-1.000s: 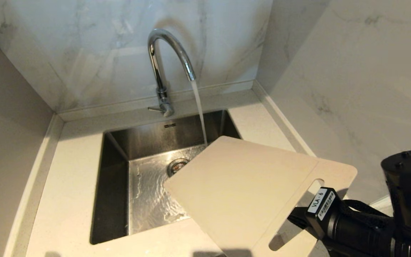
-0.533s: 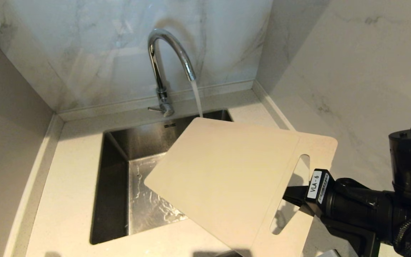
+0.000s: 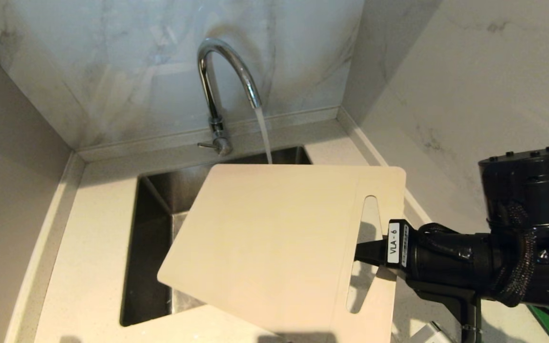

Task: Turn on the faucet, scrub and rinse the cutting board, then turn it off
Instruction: Pick up the cutting board

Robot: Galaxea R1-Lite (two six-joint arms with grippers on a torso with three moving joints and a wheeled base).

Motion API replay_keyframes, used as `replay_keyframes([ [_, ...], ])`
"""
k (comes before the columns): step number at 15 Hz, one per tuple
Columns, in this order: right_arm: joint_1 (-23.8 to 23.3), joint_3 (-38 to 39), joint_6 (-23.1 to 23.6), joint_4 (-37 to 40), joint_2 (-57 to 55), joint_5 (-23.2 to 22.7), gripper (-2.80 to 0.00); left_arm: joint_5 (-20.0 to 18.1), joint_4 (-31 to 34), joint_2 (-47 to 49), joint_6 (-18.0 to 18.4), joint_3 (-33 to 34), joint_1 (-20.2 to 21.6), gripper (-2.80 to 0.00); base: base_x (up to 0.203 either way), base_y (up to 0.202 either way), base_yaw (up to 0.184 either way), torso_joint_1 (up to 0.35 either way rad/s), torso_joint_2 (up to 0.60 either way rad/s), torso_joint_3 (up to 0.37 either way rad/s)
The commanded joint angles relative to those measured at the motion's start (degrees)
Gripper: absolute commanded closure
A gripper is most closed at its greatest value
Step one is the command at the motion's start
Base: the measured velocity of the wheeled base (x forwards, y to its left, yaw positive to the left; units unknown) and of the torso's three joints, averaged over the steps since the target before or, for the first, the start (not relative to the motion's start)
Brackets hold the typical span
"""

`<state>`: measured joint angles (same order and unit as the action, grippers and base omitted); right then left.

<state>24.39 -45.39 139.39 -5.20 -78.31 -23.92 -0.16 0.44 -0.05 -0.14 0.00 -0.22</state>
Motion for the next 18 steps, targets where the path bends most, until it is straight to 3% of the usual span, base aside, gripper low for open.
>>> replay_keyframes([
  [1, 0.04, -1.01, 2.28, 1.33, -1.75, -0.85, 0.0, -0.02, 0.0, 0.05, -0.03, 0.0, -0.04, 0.0, 0.0, 0.0, 0.0, 0.0, 0.0, 0.0],
  [4, 0.11, -1.85, 4.59, 3.39, -4.0, -4.02, 0.0, -0.02, 0.0, 0.05, -0.03, 0.0, -0.04, 0.0, 0.0, 0.0, 0.0, 0.0, 0.0, 0.0],
  [7, 0.05, -5.29, 10.16, 7.92, -6.38, -6.93, 0.0, -0.02, 0.0, 0.05, -0.03, 0.0, -0.04, 0.0, 0.0, 0.0, 0.0, 0.0, 0.0, 0.0],
  [11, 0.07, -7.92, 10.65, 9.7, -7.41, -6.31, 0.0, -0.02, 0.0, 0.05, -0.03, 0.0, -0.04, 0.0, 0.0, 0.0, 0.0, 0.0, 0.0, 0.0],
  [13, 0.04, -10.61, 13.57, 14.01, -8.86, -6.01, 0.0, -0.02, 0.0, 0.05, -0.03, 0.0, -0.04, 0.0, 0.0, 0.0, 0.0, 0.0, 0.0, 0.0],
  [18, 0.04, -18.85, 16.79, 20.91, -11.69, -1.56, 0.0, -0.02, 0.0, 0.05, 0.04, 0.0, -0.04, 0.0, 0.0, 0.0, 0.0, 0.0, 0.0, 0.0],
])
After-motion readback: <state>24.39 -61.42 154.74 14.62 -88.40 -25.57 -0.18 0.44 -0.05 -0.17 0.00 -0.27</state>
